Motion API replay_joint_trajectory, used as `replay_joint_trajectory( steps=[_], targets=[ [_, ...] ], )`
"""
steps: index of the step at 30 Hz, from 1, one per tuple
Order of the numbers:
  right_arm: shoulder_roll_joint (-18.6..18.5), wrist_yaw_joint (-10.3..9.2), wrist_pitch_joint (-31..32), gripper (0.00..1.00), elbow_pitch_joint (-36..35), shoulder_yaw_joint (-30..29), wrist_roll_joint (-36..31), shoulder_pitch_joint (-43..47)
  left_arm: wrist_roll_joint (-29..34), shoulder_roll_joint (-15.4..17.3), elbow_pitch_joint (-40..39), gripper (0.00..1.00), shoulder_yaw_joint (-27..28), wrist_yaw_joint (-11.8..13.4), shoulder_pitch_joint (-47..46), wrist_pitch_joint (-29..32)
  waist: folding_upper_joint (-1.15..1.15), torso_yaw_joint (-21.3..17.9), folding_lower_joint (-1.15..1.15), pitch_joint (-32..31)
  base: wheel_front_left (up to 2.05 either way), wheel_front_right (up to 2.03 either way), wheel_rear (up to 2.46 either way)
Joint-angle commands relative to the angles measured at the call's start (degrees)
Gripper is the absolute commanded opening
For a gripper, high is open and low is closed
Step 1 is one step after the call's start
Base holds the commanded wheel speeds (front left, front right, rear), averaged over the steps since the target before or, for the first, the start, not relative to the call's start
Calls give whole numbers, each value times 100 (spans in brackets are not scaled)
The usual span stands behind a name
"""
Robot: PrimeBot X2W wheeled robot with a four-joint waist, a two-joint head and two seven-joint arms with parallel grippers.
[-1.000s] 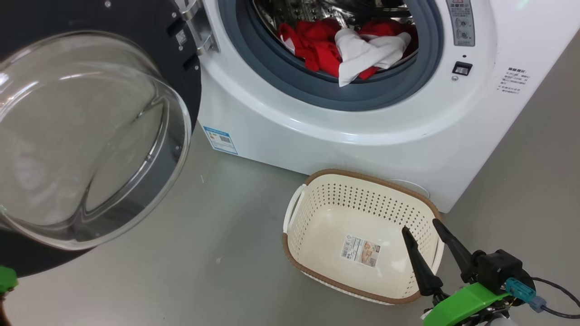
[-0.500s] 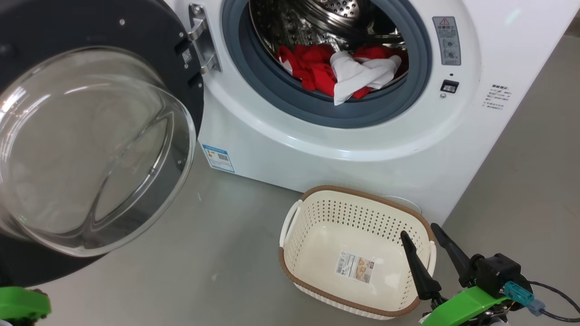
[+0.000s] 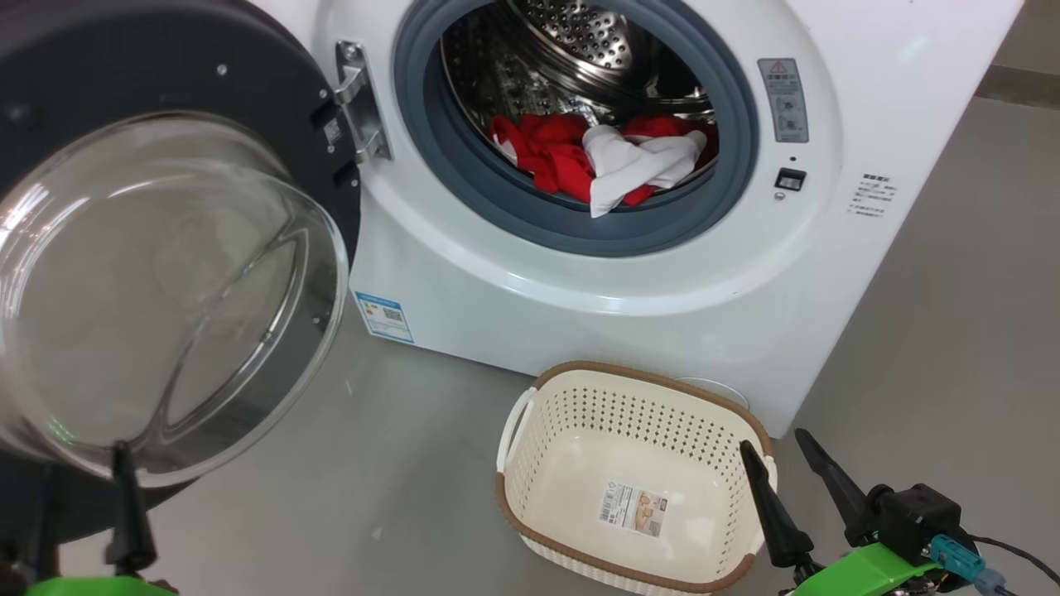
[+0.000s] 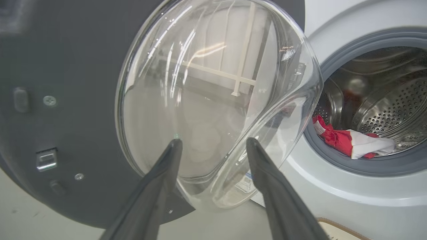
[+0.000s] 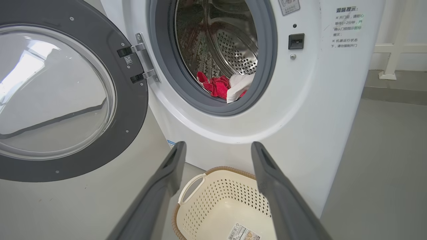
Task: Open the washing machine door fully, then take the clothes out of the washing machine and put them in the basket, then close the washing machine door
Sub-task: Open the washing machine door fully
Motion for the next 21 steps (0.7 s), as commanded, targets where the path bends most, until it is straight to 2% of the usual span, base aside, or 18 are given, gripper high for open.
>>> replay_joint_trajectory(
  steps=[1,9,14,21],
  targets=[
    [-15,36,-52,100,-169,97,28,-80,-50,152,-184,100,113,8,-38,-29,0,-54,0,18,0,0,0],
    [4,36,-52,100,-230,-63,18,-37,-348,200,-595,100,-426,8,281,-29,0,-336,0,22,0,0,0],
    [11,36,-52,100,-274,-204,18,46,-370,371,-741,100,-866,8,414,-29,0,-548,0,-11,0,0,0],
    [21,36,-52,100,-348,-368,7,145,-384,453,-1017,100,-1254,8,555,-29,0,-908,0,-36,0,0,0]
  ],
)
